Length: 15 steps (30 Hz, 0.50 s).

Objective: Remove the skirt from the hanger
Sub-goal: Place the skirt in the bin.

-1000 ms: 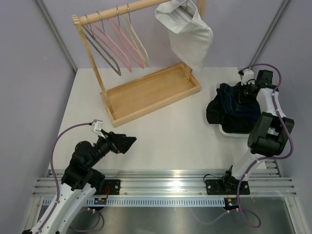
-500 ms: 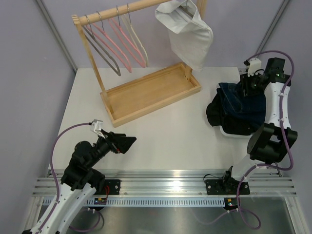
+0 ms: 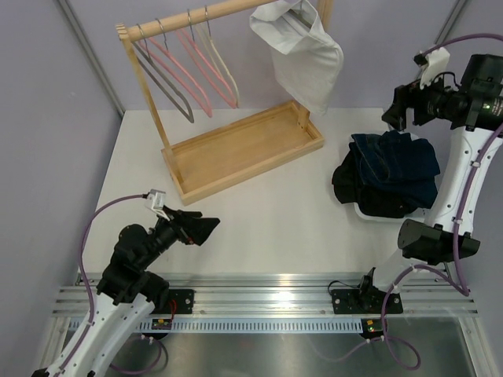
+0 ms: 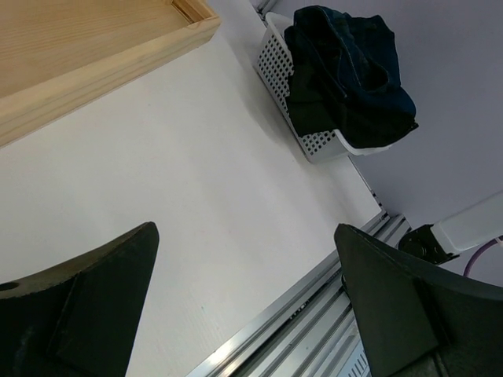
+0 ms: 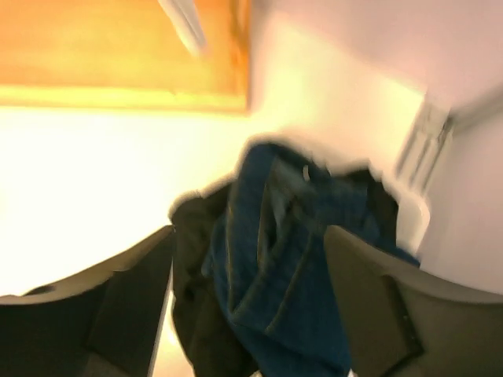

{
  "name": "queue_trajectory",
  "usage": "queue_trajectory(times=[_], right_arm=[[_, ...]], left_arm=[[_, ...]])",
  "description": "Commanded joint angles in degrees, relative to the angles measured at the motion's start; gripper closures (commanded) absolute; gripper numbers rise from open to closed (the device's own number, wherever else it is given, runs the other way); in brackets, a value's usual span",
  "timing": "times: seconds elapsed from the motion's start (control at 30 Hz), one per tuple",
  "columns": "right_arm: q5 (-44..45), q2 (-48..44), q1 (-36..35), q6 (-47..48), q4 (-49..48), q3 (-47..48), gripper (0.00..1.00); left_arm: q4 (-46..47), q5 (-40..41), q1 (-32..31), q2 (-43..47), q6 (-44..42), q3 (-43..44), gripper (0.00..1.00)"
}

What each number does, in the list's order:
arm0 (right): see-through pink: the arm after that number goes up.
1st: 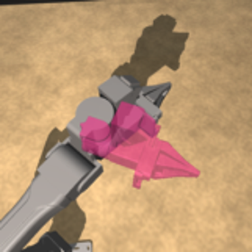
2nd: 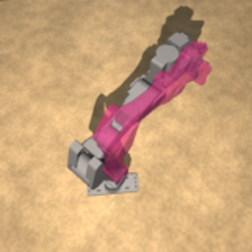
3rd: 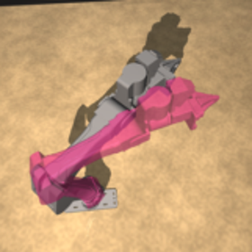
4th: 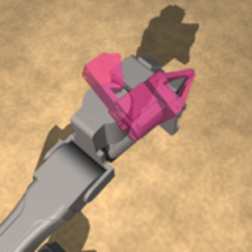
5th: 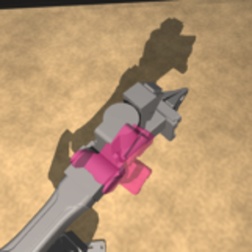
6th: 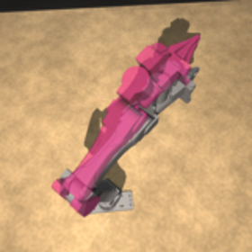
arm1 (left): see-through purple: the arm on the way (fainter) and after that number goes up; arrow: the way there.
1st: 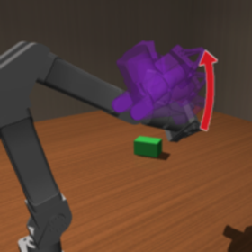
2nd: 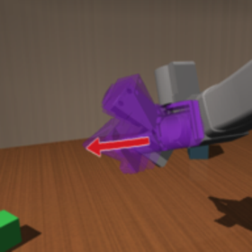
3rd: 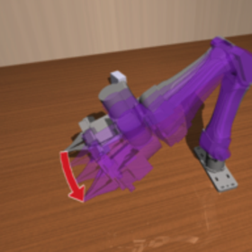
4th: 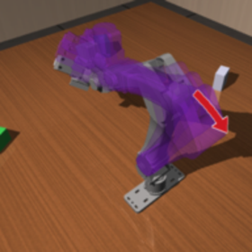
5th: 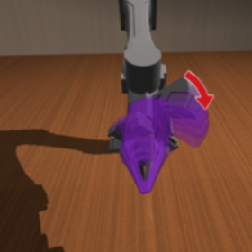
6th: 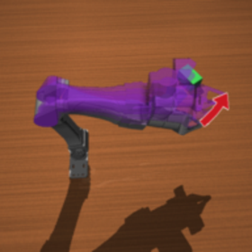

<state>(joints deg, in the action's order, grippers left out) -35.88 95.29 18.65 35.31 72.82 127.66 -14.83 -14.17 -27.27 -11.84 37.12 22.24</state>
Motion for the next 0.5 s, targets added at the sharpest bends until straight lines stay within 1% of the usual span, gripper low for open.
queue_trajectory(times=[0.0, 0.03, 0.07, 0.1, 0.13, 0.17, 0.2, 0.27, 0.3, 0.33, 0.4, 0.43, 0.47], right_arm=[[-15.1, 0.3, -2.7, -4.7, 0.8, 12.3, 0.01], [-16.8, 0.0, -4.2, -7.8, -2.6, 13.2, 0.01], [-18.9, -1.5, -5.0, -15.5, -6.4, 12.2, 0.01], [-19.2, -2.4, -5.8, -19.4, -15.8, 10.6, 0.0], [-19.7, -3.0, -7.6, -22.7, -19.9, 7.7, 0.01], [-19.6, -3.4, -8.6, -26.9, -23.0, 6.8, 0.0], [-19.0, -3.2, -9.8, -28.3, -26.6, 7.4, 0.01], [-13.8, -0.8, -14.1, -30.2, -27.6, 10.1, 0.01], [-11.0, 0.2, -15.6, -31.1, -28.1, 13.2, 0.02], [-6.4, 1.3, -16.9, -33.5, -28.5, 14.5, 0.04], [-1.8, 3.8, -20.7, -35.1, -30.7, 16.7, 0.06], [2.1, 4.5, -21.9, -37.3, -31.7, 17.0, 0.06], [9.0, 5.4, -24.1, -39.0, -32.7, 17.0, 0.07]], left_arm=[[5.8, 0.3, 0.2, -2.5, -1.5, 3.2, 0.01], [6.5, 0.3, 0.3, -3.3, -1.4, 3.3, 0.01], [6.9, 0.5, 0.2, -4.8, -1.4, 3.9, 0.01], [7.8, 0.6, 0.2, -5.6, -1.1, 4.2, 0.01], [8.1, 0.6, 0.3, -6.5, -1.0, 4.5, 0.01], [8.4, 0.8, 0.3, -8.1, -0.8, 4.8, 0.01], [8.8, 1.0, 0.2, -8.7, -0.7, 5.5, 0.01], [8.9, 1.6, 0.3, -10.5, -0.6, 6.1, 0.01], [8.9, 1.8, 0.2, -11.0, -0.7, 6.8, 0.01], [8.9, 2.1, 0.2, -11.5, -0.7, 7.0, 0.01], [8.9, 2.5, 0.3, -13.0, -0.9, 7.6, 0.01], [9.1, 2.6, 0.3, -13.6, -0.9, 8.3, 0.01], [9.2, 2.7, 0.2, -14.1, -0.9, 8.5, 0.01]])
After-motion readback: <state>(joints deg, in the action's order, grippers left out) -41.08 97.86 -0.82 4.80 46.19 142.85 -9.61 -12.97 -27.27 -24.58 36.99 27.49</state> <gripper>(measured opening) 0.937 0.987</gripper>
